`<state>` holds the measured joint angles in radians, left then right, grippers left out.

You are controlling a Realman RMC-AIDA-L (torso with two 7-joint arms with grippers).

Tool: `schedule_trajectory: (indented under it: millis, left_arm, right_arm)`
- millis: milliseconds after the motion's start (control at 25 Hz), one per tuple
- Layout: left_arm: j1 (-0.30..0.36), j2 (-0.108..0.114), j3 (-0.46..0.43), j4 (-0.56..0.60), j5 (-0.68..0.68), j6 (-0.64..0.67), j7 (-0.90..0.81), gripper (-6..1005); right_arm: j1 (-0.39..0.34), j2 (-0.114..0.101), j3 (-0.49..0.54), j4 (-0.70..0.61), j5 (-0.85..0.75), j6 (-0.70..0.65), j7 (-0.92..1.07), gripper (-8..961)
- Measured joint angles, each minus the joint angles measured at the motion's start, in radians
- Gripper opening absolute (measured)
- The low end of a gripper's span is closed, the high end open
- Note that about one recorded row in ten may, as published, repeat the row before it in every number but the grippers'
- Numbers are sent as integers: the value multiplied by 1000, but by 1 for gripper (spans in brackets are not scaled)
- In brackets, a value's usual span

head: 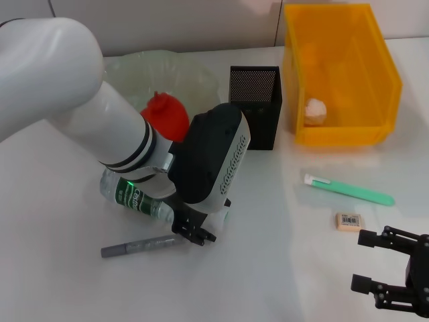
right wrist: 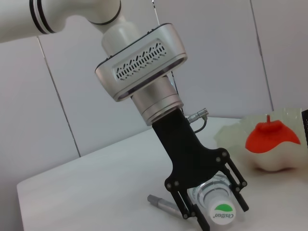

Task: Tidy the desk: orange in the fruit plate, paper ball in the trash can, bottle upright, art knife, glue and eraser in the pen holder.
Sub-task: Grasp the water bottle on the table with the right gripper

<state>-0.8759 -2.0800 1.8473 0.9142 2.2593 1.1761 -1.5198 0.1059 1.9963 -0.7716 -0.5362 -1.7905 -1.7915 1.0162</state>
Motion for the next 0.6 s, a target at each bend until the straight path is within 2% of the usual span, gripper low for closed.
schedule_trajectory:
  millis: [160,240,520,600]
  left_arm:
    - [0,0,0,8,0,13,5,713]
    - [-1,0,0,6,1,15,7,487]
    - [10,0,-9,54,4,45,1,434]
    - [13,0,-36,87,-1,89,-13,434]
  right_arm:
    - [0,0,0,2,0,0,1,791]
    - [2,1,0,2,0,1,1,791]
    - [10,1,2,7,-8,3,3,791]
    - [12,1,2,7,-9,3,3,791]
